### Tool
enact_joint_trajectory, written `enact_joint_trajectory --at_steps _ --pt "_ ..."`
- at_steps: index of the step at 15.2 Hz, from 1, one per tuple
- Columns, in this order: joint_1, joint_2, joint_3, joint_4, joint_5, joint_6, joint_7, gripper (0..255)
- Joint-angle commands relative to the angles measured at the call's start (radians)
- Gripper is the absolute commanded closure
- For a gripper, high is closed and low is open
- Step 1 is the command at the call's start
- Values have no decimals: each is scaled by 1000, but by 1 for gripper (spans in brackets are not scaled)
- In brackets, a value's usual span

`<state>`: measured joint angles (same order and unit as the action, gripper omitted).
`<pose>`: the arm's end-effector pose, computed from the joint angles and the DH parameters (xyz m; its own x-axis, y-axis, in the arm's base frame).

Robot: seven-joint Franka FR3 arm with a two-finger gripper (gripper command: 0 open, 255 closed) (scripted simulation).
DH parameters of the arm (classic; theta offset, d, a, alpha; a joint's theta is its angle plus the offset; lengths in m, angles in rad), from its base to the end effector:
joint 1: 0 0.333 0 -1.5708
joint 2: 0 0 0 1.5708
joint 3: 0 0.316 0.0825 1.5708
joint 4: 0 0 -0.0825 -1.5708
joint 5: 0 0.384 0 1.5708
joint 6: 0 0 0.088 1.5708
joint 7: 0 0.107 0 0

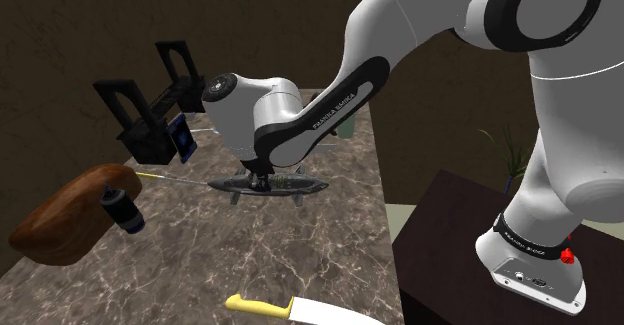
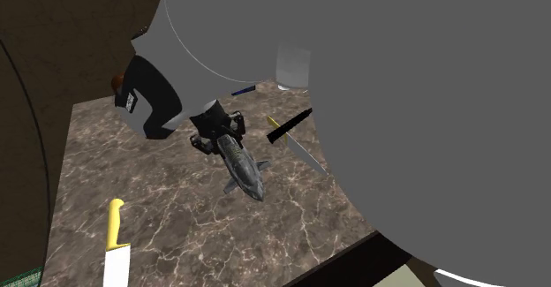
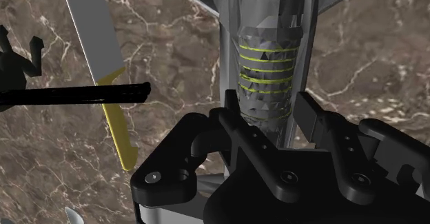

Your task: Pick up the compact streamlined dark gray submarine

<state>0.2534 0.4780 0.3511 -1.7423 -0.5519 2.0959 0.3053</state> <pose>0.5628 0.3328 0.3104 0.8436 0.5365 -0.0247 0.5171 -0.7990 0.3069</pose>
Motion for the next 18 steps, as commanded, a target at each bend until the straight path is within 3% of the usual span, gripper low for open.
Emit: enact_joint_trajectory --at_steps 1,18 --pt "0 0 0 -1 0 0 1 255" --pt "-10 -90 26 73 64 -144 -75 255"
